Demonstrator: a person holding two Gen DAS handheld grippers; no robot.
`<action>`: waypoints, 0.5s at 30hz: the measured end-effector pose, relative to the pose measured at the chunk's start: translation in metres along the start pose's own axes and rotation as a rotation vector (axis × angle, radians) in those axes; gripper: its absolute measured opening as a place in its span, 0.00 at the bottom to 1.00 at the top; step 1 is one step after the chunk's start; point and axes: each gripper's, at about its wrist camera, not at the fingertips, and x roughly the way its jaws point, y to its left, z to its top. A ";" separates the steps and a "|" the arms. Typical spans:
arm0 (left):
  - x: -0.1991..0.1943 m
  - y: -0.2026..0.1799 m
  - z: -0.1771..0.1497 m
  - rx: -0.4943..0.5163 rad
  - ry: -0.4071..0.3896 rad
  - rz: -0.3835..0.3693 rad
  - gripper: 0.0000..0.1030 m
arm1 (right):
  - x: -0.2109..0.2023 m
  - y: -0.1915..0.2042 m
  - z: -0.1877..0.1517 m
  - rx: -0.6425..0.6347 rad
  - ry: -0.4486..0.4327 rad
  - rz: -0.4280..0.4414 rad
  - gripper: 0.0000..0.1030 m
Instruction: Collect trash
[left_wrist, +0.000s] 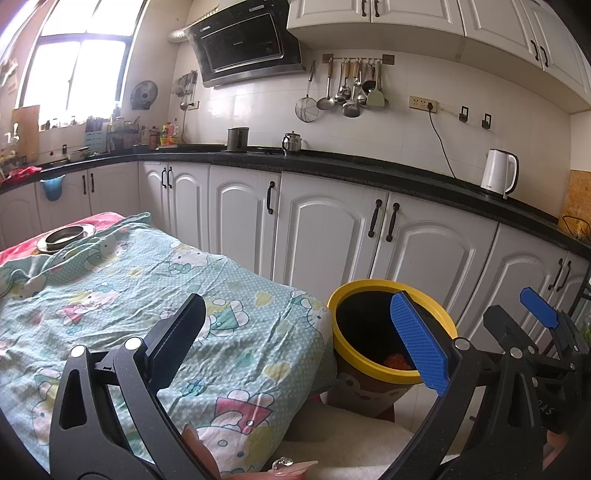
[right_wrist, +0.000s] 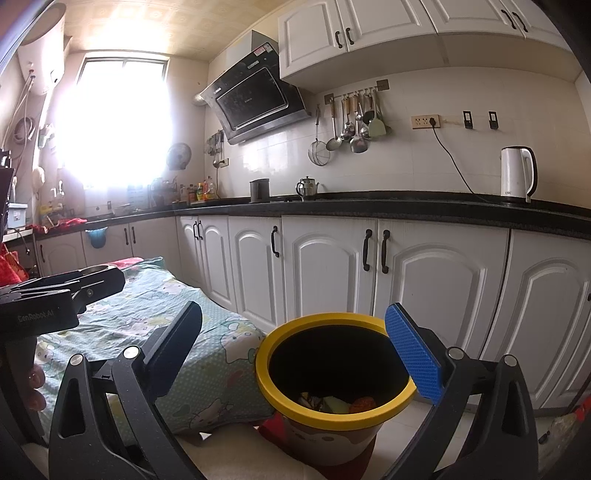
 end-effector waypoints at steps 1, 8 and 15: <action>0.000 0.000 0.000 0.000 0.000 -0.001 0.89 | 0.000 0.000 0.000 0.001 0.001 0.001 0.94; 0.000 0.000 0.000 -0.001 0.000 0.001 0.90 | 0.001 0.000 0.000 0.002 0.002 -0.001 0.94; 0.000 0.001 0.000 -0.005 -0.002 0.002 0.89 | 0.001 0.002 0.000 0.002 0.003 -0.001 0.94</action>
